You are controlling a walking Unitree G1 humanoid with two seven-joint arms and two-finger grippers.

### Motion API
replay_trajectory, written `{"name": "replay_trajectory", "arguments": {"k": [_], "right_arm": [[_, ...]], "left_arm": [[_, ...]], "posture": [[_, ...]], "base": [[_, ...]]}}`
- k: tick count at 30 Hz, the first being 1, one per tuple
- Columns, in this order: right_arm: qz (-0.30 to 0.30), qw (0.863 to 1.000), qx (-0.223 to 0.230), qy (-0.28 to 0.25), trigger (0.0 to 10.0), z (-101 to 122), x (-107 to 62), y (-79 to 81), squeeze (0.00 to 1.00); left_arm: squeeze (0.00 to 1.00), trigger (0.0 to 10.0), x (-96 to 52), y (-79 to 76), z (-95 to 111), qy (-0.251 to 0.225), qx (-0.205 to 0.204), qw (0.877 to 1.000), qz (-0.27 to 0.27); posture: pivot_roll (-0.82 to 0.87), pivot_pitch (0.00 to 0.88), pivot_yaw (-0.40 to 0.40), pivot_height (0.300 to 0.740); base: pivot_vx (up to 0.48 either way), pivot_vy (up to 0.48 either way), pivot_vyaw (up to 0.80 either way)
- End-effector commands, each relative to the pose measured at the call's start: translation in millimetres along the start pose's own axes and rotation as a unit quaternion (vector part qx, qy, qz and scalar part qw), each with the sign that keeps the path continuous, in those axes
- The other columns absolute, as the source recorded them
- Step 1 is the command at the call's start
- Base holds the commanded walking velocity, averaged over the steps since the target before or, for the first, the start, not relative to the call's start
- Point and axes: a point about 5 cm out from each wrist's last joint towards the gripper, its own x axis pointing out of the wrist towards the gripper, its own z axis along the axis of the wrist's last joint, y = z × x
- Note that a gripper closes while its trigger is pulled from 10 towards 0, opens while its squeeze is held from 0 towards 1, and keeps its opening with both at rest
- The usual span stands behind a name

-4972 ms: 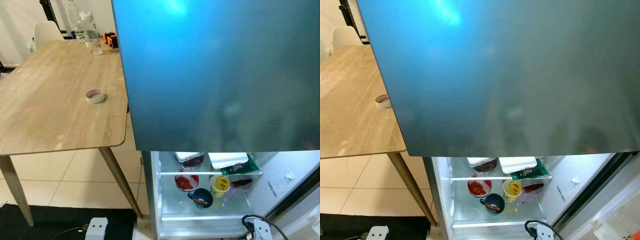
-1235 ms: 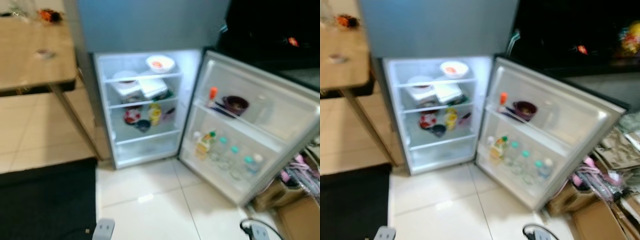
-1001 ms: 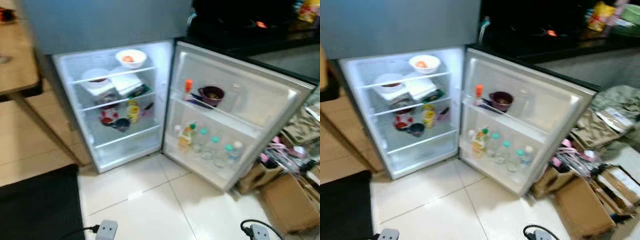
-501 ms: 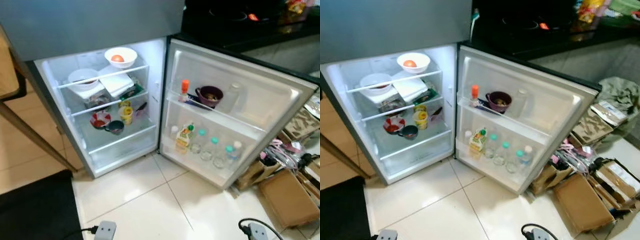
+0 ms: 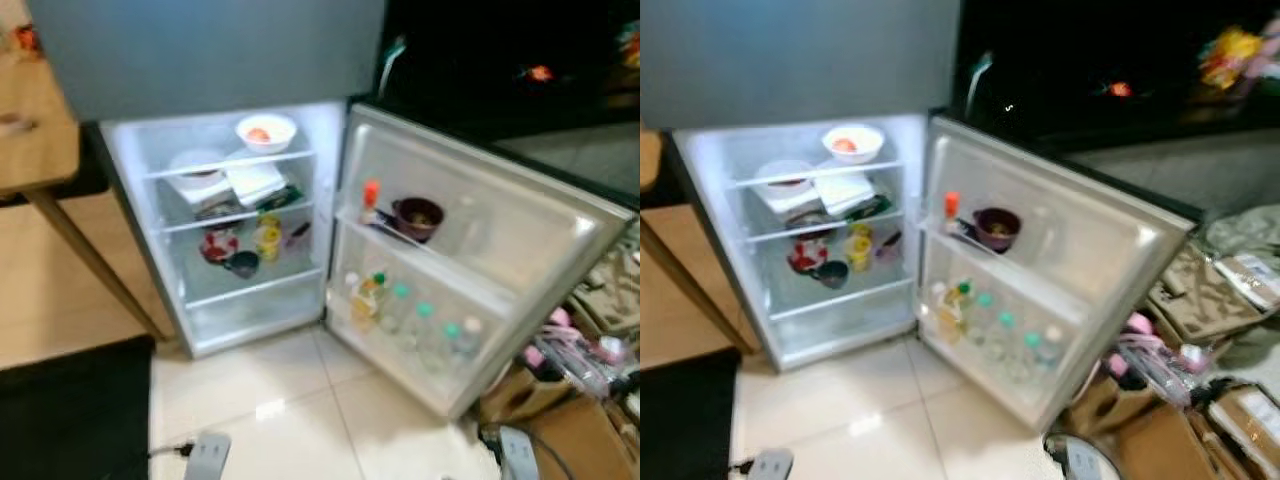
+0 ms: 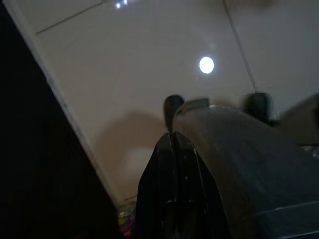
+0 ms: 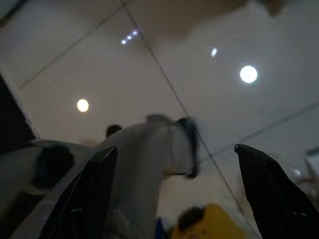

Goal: Restocking fridge

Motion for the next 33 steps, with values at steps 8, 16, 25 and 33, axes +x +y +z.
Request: {"name": "replay_trajectory", "arguments": {"k": [8, 16, 25, 33], "right_arm": [[0.0, 1.0, -0.011, -0.02, 10.0, 14, 0.9, -0.9, 0.0], [0.039, 0.993, -0.026, -0.11, 10.0, 66, 2.5, 7.4, 0.0], [0.097, 0.963, -0.078, -0.238, 10.0, 148, -9.2, 23.4, 0.0], [0.084, 0.952, -0.078, -0.285, 10.0, 177, -18.8, 21.2, 0.0]], "left_arm": [[0.0, 10.0, -0.8, -7.0, -13, 0.026, -0.008, 1.0, -0.01], [0.0, 10.0, -0.5, -6.4, -13, 0.025, -0.016, 1.0, -0.005], [0.0, 10.0, -0.2, -7.1, -12, 0.023, -0.015, 1.0, -0.007], [0.0, 10.0, -0.3, -7.5, -12, 0.024, -0.019, 0.999, -0.009]], "posture": [[-0.01, 0.0, -0.062, 0.74], [-0.02, 0.0, -0.058, 0.74], [-0.03, 0.0, -0.059, 0.74], [-0.03, 0.0, -0.06, 0.74]], "base": [[0.0, -0.478, 0.0], [0.0, -0.096, 0.0], [0.0, 0.0, 0.68], [0.0, 0.0, 0.77]]}}
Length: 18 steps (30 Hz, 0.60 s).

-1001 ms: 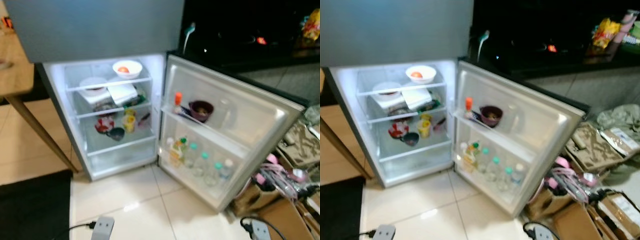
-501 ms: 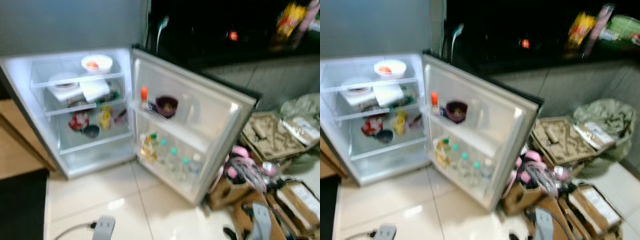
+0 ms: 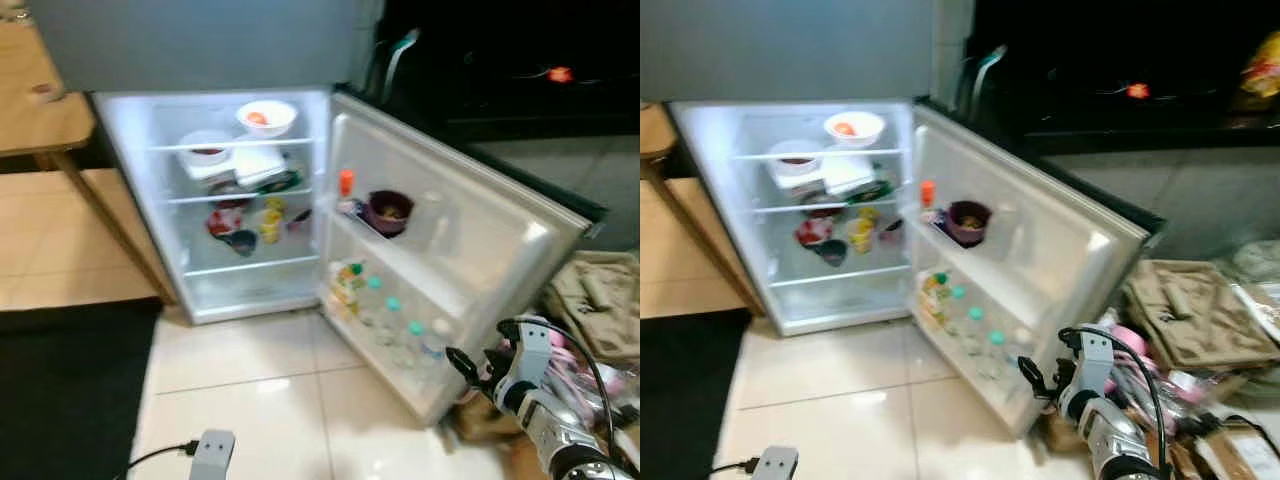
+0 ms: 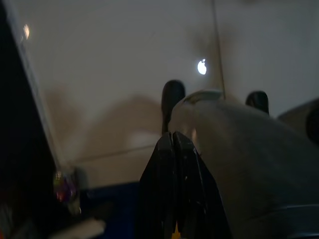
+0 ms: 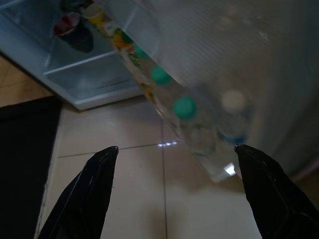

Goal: Restocking fridge

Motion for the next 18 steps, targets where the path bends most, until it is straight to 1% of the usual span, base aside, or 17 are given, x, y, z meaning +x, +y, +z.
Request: {"name": "replay_trajectory", "arguments": {"k": [1, 2, 3, 4, 5, 6, 7, 9, 10, 11, 13, 14, 16, 17, 18], "right_arm": [[-0.046, 0.999, 0.016, -0.016, 10.0, 7, -4.2, -13.6, 0.0], [-0.046, 0.999, 0.016, -0.016, 10.0, 7, -4.2, -13.6, 0.0], [-0.06, 0.998, 0.02, -0.016, 10.0, 7, -6.1, -17.5, 0.0], [-0.088, 0.996, 0.024, -0.011, 10.0, 5, -9.7, -24.2, 0.0], [-0.088, 0.996, 0.024, -0.011, 10.0, 5, -9.7, -24.2, 0.0], [-0.117, 0.992, 0.036, -0.009, 10.0, 3, -13.4, -30.6, 0.0], [-0.125, 0.991, 0.044, -0.011, 10.0, 3, -14.7, -32.6, 0.0], [-0.149, 0.988, 0.047, 0.005, 10.0, -2, -19.1, -38.6, 0.0], [-0.164, 0.986, 0.036, 0.021, 10.0, -5, -22.2, -42.5, 0.0], [-0.164, 0.986, 0.036, 0.021, 10.0, -5, -22.2, -42.5, 0.0], [-0.184, 0.982, 0.022, 0.046, 10.0, -10, -27.3, -48.3, 0.0], [-0.2, 0.977, 0.011, 0.07, 10.0, -14, -31.4, -52.8, 0.0], [-0.224, 0.97, -0.006, 0.095, 10.0, -19, -38.0, -60.1, 0.0], [-0.271, 0.954, -0.007, 0.126, 10.0, -23, -50.2, -73.6, 0.0], [-0.292, 0.947, -0.003, 0.131, 10.0, -23, -55.8, -79.7, 0.0]], "left_arm": [[0.0, 10.0, -2.4, -2.4, -16, 0.029, -0.007, 1.0, -0.003], [0.0, 10.0, -2.4, -2.4, -16, 0.029, -0.007, 1.0, -0.003], [0.0, 10.0, -2.5, -2.5, -17, 0.029, -0.007, 1.0, -0.003], [0.0, 10.0, -2.6, -2.7, -17, 0.03, -0.007, 1.0, -0.004], [0.0, 10.0, -2.6, -2.7, -17, 0.03, -0.007, 1.0, -0.004], [0.0, 10.0, -2.6, -2.7, -17, 0.029, -0.007, 1.0, -0.004], [0.0, 10.0, -2.6, -2.7, -17, 0.029, -0.007, 1.0, -0.004], [0.0, 10.0, -2.7, -2.6, -18, 0.029, -0.008, 1.0, -0.004], [0.0, 10.0, -2.8, -2.6, -18, 0.029, -0.009, 1.0, -0.004], [0.0, 10.0, -2.8, -2.6, -18, 0.029, -0.009, 1.0, -0.004], [0.0, 10.0, -2.8, -2.5, -18, 0.03, -0.009, 1.0, -0.005], [0.0, 10.0, -2.9, -2.4, -18, 0.03, -0.008, 1.0, -0.005], [0.0, 10.0, -2.9, -2.3, -18, 0.029, -0.008, 1.0, -0.005], [0.0, 10.0, -3.0, -2.1, -18, 0.029, -0.008, 1.0, -0.005], [0.0, 10.0, -3.1, -1.9, -18, 0.029, -0.008, 1.0, -0.005]], "posture": [[-0.03, 0.0, -0.061, 0.74], [-0.03, 0.0, -0.061, 0.74], [-0.03, 0.0, -0.063, 0.74], [-0.03, 0.0, -0.063, 0.74], [-0.03, 0.0, -0.063, 0.74], [-0.03, 0.0, -0.063, 0.74], [-0.03, 0.0, -0.063, 0.74], [-0.03, 0.0, -0.063, 0.74], [-0.03, 0.0, -0.063, 0.74], [-0.03, 0.0, -0.063, 0.74], [-0.03, 0.0, -0.061, 0.74], [-0.03, 0.0, -0.061, 0.74], [-0.03, 0.0, -0.061, 0.74], [-0.02, 0.0, -0.059, 0.74], [-0.03, 0.0, -0.058, 0.74]], "base": [[0.0, 0.0, 0.77], [0.0, 0.0, 0.77], [0.0, 0.0, 0.77], [0.0, 0.0, 0.78], [0.0, 0.0, 0.78], [0.0, 0.0, 0.0], [0.0, 0.0, 0.0], [0.0, 0.0, 0.0], [0.0, 0.0, 0.0], [0.0, 0.0, 0.0], [0.0, 0.0, 0.0], [0.0, 0.0, 0.0], [0.0, 0.0, 0.0], [0.0, 0.0, 0.0], [0.0, 0.0, 0.0]]}}
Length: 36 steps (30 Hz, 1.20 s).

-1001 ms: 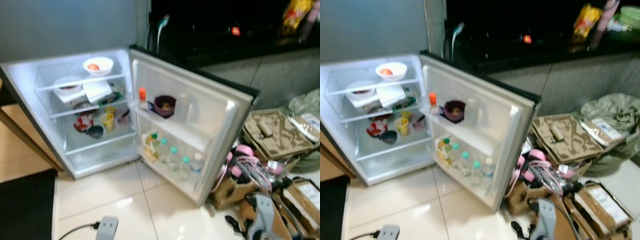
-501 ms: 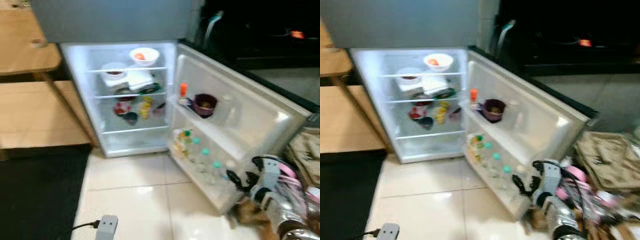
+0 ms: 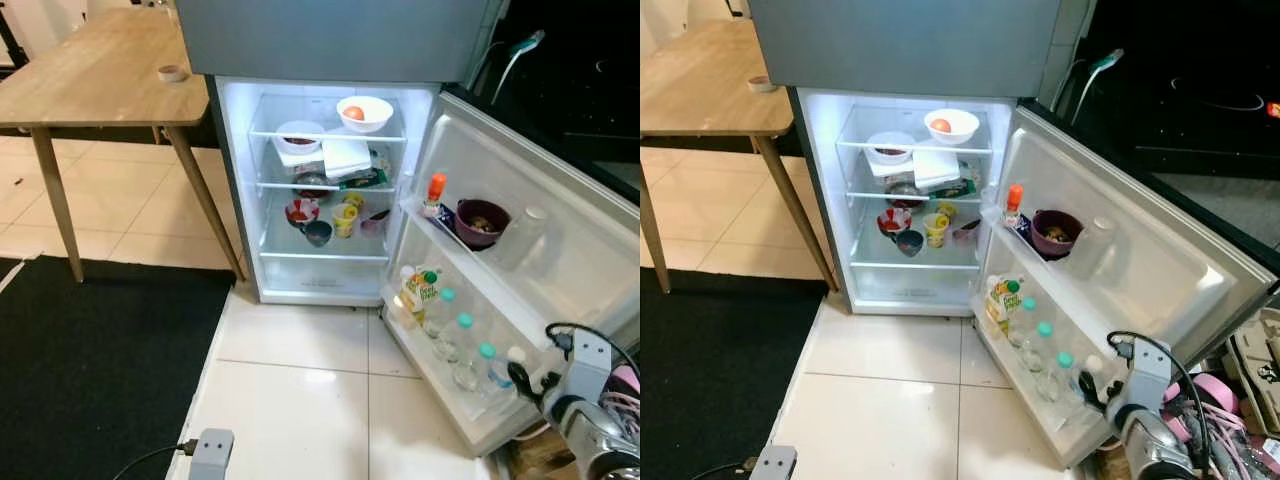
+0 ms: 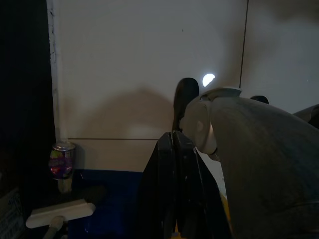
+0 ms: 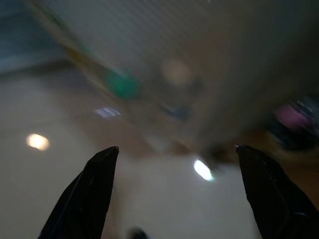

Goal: Restocking fridge

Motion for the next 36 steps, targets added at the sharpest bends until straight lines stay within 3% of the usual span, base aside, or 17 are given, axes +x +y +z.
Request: {"name": "replay_trajectory", "arguments": {"k": [1, 4, 6, 7, 10, 14, 16, 17, 21, 24, 28, 29, 31, 33, 36], "right_arm": [[-0.051, 0.998, 0.001, 0.031, 10.0, -8, -4.2, -19.0, 0.0], [-0.059, 0.998, 0.005, 0.031, 10.0, -7, -4.8, -21.6, 0.0], [-0.122, 0.992, 0.011, 0.023, 10.0, -1, -10.1, -44.4, 0.0], [-0.151, 0.988, 0.034, -0.009, 10.0, 11, -12.6, -55.2, 0.0], [-0.19, 0.978, 0.061, -0.062, 10.0, 31, -16.6, -67.8, 0.0], [-0.21, 0.968, 0.077, -0.117, 10.0, 54, -19.4, -73.2, 0.0], [-0.202, 0.96, 0.083, -0.177, 10.0, 84, -21.1, -70.6, 0.0], [-0.202, 0.96, 0.083, -0.177, 10.0, 84, -21.1, -70.6, 0.0], [-0.198, 0.943, 0.088, -0.254, 10.0, 130, -27.8, -66.5, 0.0], [-0.187, 0.939, 0.099, -0.27, 10.0, 138, -29.1, -64.4, 0.0], [-0.051, 0.933, 0.092, -0.345, 10.0, 175, -31.3, -33.5, 0.0], [-0.051, 0.933, 0.092, -0.345, 10.0, 175, -31.3, -33.5, 0.0], [0.021, 0.932, 0.076, -0.354, 10.0, 181, -30.4, -17.8, 0.0], [0.046, 0.932, 0.063, -0.353, 10.0, 181, -29.7, -12.3, 0.0], [0.157, 0.927, 0.011, -0.34, 10.0, 178, -27.4, 11.5, 0.0]], "left_arm": [[0.0, 10.0, -2.5, -2.8, -17, 0.032, -0.002, 0.999, -0.006], [0.0, 10.0, -2.5, -2.8, -17, 0.032, -0.003, 0.999, -0.006], [0.0, 10.0, -2.5, -2.4, -17, 0.032, -0.002, 0.999, -0.006], [0.0, 10.0, -2.6, -2.2, -17, 0.032, -0.002, 0.999, -0.006], [0.0, 10.0, -2.7, -1.9, -17, 0.032, -0.002, 0.999, -0.006], [0.0, 10.0, -2.7, -1.7, -16, 0.031, -0.001, 0.999, -0.007], [0.0, 10.0, -2.7, -1.4, -16, 0.031, 0.001, 0.999, -0.006], [0.0, 10.0, -2.7, -1.4, -16, 0.031, 0.001, 0.999, -0.006], [0.0, 10.0, -2.6, -1.3, -16, 0.03, 0.0, 1.0, -0.004], [0.0, 10.0, -2.5, -1.4, -16, 0.029, -0.002, 1.0, -0.004], [0.0, 10.0, -2.3, -1.7, -15, 0.026, -0.009, 1.0, -0.003], [0.0, 10.0, -2.3, -1.7, -15, 0.026, -0.009, 1.0, -0.003], [0.0, 10.0, -2.2, -1.9, -14, 0.026, -0.01, 1.0, -0.004], [0.0, 10.0, -2.1, -2.0, -14, 0.026, -0.009, 1.0, -0.004], [0.0, 10.0, -2.0, -2.1, -14, 0.026, -0.008, 1.0, -0.005]], "posture": [[-0.03, 0.0, -0.058, 0.74], [-0.03, 0.0, -0.058, 0.74], [-0.02, 0.0, -0.058, 0.74], [-0.02, 0.0, -0.058, 0.74], [-0.02, 0.0, -0.057, 0.74], [-0.02, 0.0, -0.057, 0.74], [-0.02, 0.0, -0.056, 0.74], [-0.02, 0.0, -0.056, 0.74], [-0.01, 0.0, -0.061, 0.74], [-0.01, 0.0, -0.063, 0.74], [-0.01, 0.0, -0.064, 0.74], [-0.01, 0.0, -0.064, 0.74], [-0.01, 0.0, -0.062, 0.74], [-0.01, 0.0, -0.062, 0.74], [-0.01, 0.0, -0.062, 0.74]], "base": [[0.0, 0.0, 0.0], [0.0, 0.0, 0.0], [0.0, 0.0, 0.0], [0.0, 0.0, 0.0], [0.0, 0.0, 0.0], [0.0, 0.0, 0.0], [0.0, 0.0, 0.0], [0.0, 0.0, 0.0], [0.0, 0.0, 0.0], [0.0, 0.0, 0.0], [0.0, 0.0, 0.0], [0.0, 0.0, 0.0], [0.0, 0.0, 0.0], [0.0, 0.0, 0.0], [0.0, 0.0, 0.0]]}}
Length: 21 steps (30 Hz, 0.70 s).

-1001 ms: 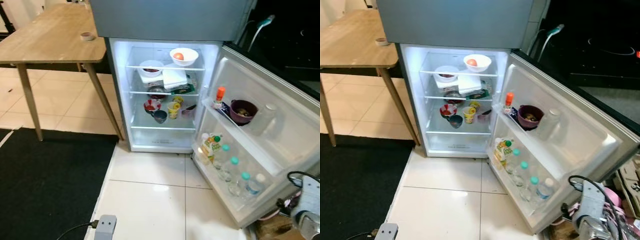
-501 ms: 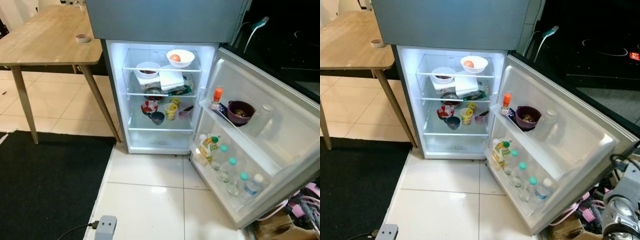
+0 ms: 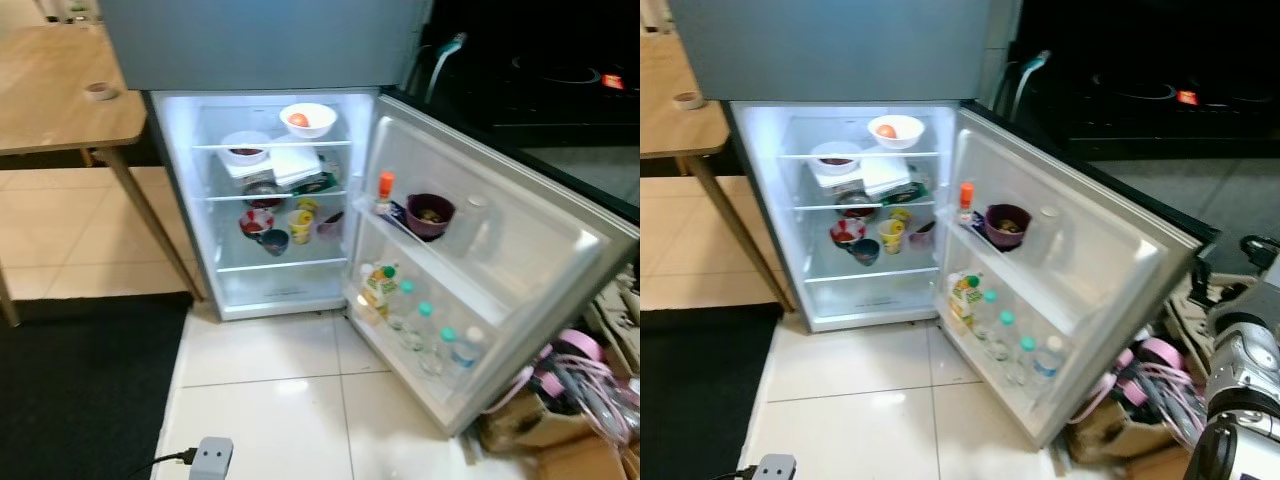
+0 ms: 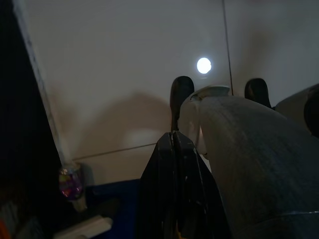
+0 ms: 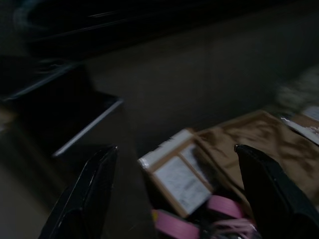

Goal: Restocking fridge

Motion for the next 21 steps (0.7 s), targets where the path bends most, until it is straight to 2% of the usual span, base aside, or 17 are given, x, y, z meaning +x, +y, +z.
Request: {"name": "replay_trajectory", "arguments": {"k": [1, 2, 3, 4, 5, 6, 7, 9, 10, 11, 14, 15, 16, 17, 18, 20, 21], "right_arm": [[0.137, 0.99, -0.014, 0.011, 10.0, -3, 7.7, 35.7, 0.0], [0.173, 0.985, -0.021, 0.02, 9.5, -7, 6.0, 41.6, 0.0], [0.199, 0.979, -0.025, 0.026, 9.5, -9, 4.6, 45.5, 0.0], [0.254, 0.967, -0.016, 0.03, 4.5, -12, 2.3, 55.1, 0.0], [0.267, 0.963, -0.012, 0.03, 4.5, -12, 1.8, 57.1, 0.0], [0.308, 0.951, -0.009, 0.032, 0.0, -14, -0.7, 64.2, 0.0], [0.344, 0.938, -0.006, 0.036, 0.0, -15, -3.3, 70.4, 0.0], [0.344, 0.938, -0.006, 0.036, 0.0, -15, -3.3, 70.4, 0.0], [0.421, 0.906, -0.003, 0.048, 0.0, -19, -11.0, 84.2, 0.0], [0.444, 0.894, -0.002, 0.056, 0.0, -21, -14.1, 88.1, 0.0], [0.462, 0.885, -0.002, 0.063, 0.0, -23, -16.7, 90.0, 0.0], [0.483, 0.872, -0.003, 0.077, 0.0, -26, -21.0, 90.9, 0.0], [0.499, 0.861, -0.006, 0.095, 1.5, -31, -25.3, 90.5, 0.0], [0.499, 0.861, -0.006, 0.095, 1.5, -31, -25.3, 90.5, 0.0], [0.511, 0.849, -0.017, 0.131, 4.7, -40, -31.2, 86.9, 0.0], [0.511, 0.849, -0.017, 0.131, 4.7, -40, -31.2, 86.9, 0.0], [0.513, 0.84, -0.035, 0.176, 10.0, -51, -37.5, 79.7, 0.0]], "left_arm": [[0.0, 10.0, -0.6, -2.2, -7, 0.015, -0.001, 1.0, -0.005], [0.0, 10.0, -0.6, -2.2, -7, 0.015, -0.001, 1.0, -0.005], [0.0, 10.0, -0.5, -2.2, -7, 0.015, 0.0, 1.0, -0.005], [0.0, 10.0, -0.6, -2.0, -7, 0.015, -0.001, 1.0, -0.005], [0.0, 10.0, -0.6, -1.9, -7, 0.015, -0.001, 1.0, -0.005], [0.0, 10.0, -0.6, -1.8, -7, 0.016, -0.001, 1.0, -0.005], [0.0, 10.0, -0.6, -1.8, -7, 0.016, -0.001, 1.0, -0.005], [0.0, 10.0, -0.6, -1.8, -7, 0.016, -0.001, 1.0, -0.005], [0.0, 10.0, -0.6, -1.7, -7, 0.016, -0.002, 1.0, -0.005], [0.0, 10.0, -0.7, -1.7, -7, 0.016, -0.002, 1.0, -0.006], [0.0, 10.0, -0.7, -1.7, -7, 0.016, -0.002, 1.0, -0.006], [0.0, 10.0, -0.6, -1.8, -7, 0.016, -0.002, 1.0, -0.006], [0.0, 10.0, -0.6, -1.9, -7, 0.015, -0.003, 1.0, -0.006], [0.0, 10.0, -0.6, -1.9, -7, 0.015, -0.003, 1.0, -0.006], [0.0, 10.0, -0.6, -2.1, -7, 0.016, -0.003, 1.0, -0.006], [0.0, 10.0, -0.6, -2.1, -7, 0.016, -0.003, 1.0, -0.006], [0.0, 10.0, -0.6, -2.3, -7, 0.016, -0.003, 1.0, -0.007]], "posture": [[-0.02, 0.0, -0.059, 0.74], [-0.02, 0.0, -0.059, 0.74], [-0.02, 0.0, -0.059, 0.74], [-0.02, 0.0, -0.058, 0.74], [-0.02, 0.0, -0.058, 0.74], [-0.02, 0.0, -0.057, 0.74], [-0.02, 0.0, -0.057, 0.74], [-0.02, 0.0, -0.057, 0.74], [-0.02, 0.0, -0.057, 0.74], [-0.02, 0.0, -0.057, 0.74], [-0.02, 0.0, -0.057, 0.74], [-0.02, 0.0, -0.058, 0.74], [-0.02, 0.0, -0.058, 0.74], [-0.02, 0.0, -0.058, 0.74], [-0.02, 0.0, -0.058, 0.74], [-0.02, 0.0, -0.058, 0.74], [-0.02, 0.0, -0.059, 0.74]], "base": [[0.0, 0.0, 0.0], [0.0, 0.0, 0.0], [0.0, 0.0, 0.0], [0.0, 0.0, 0.0], [0.0, 0.0, 0.0], [0.0, 0.0, 0.0], [0.0, 0.0, 0.0], [0.0, 0.0, 0.0], [0.0, 0.0, 0.0], [0.0, 0.0, 0.0], [0.0, 0.0, 0.0], [0.0, 0.0, 0.0], [0.0, 0.0, 0.0], [0.0, 0.0, 0.0], [0.0, 0.0, 0.0], [0.0, 0.0, 0.0], [0.0, 0.0, 0.0]]}}
